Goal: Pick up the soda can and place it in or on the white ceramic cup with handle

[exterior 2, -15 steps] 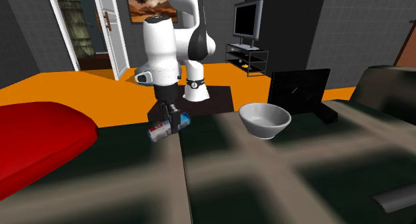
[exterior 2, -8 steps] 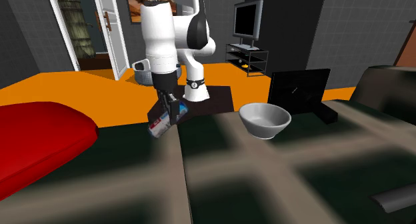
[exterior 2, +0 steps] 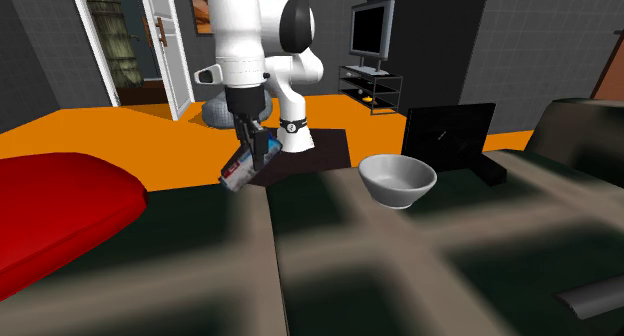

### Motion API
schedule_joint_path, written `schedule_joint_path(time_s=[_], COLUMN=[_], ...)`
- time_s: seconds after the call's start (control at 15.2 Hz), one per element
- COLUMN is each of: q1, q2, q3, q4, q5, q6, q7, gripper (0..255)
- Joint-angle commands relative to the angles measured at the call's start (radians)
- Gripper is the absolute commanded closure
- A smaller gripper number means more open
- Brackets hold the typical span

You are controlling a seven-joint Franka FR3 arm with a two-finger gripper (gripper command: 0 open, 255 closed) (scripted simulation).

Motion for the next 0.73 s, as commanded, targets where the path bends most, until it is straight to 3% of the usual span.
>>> schedule_joint_path(time_s=[0.0, 0.66], q1=[-0.001, 0.013], q2=[-0.014, -0.066], q3=[-0.001, 0.009], q4=[0.012, 0.064], q5=[-0.002, -0.010], q6=[-0.025, -0.129], q7=[0.000, 0.029], gripper=[255, 255])
